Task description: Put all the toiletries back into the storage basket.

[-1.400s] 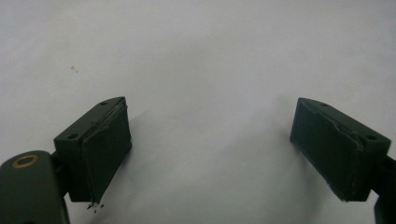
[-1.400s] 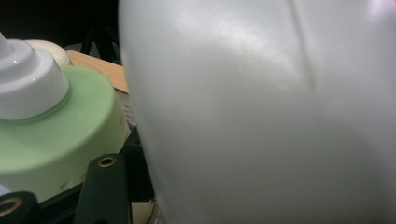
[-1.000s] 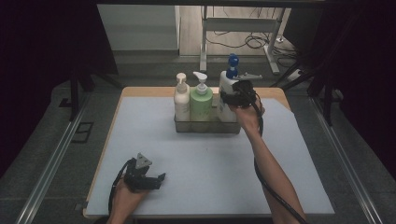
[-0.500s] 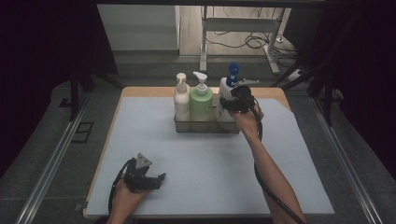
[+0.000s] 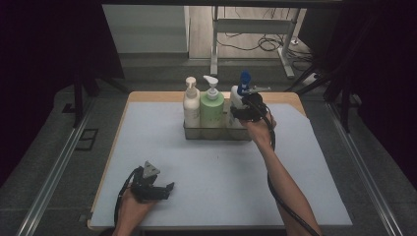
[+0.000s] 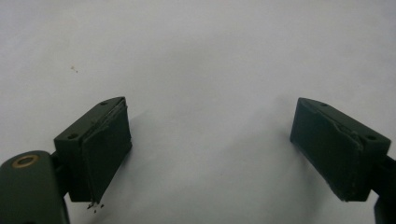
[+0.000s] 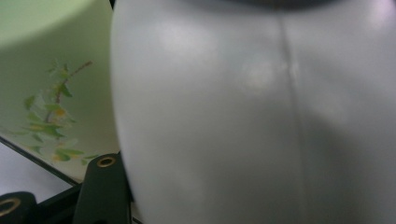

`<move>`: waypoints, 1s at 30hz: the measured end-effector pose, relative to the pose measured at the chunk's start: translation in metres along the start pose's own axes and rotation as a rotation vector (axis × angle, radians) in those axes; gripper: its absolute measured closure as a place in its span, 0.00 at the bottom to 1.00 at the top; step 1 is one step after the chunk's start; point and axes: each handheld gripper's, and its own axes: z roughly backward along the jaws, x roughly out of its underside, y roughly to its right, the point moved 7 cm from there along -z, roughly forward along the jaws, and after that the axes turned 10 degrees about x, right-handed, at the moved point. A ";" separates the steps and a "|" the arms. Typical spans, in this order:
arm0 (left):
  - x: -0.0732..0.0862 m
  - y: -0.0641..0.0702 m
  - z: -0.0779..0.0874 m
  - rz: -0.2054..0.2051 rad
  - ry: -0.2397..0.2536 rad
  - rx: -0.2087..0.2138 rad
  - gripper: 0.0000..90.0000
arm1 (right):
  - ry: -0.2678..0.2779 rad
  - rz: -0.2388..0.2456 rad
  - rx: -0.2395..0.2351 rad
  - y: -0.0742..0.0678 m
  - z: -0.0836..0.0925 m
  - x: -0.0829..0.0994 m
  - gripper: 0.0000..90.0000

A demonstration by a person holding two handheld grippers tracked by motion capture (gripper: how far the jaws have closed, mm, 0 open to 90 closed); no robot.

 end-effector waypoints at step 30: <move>0.000 0.000 0.000 0.000 0.000 -0.001 0.13 | 0.023 -0.012 -0.062 0.007 0.010 0.009 0.43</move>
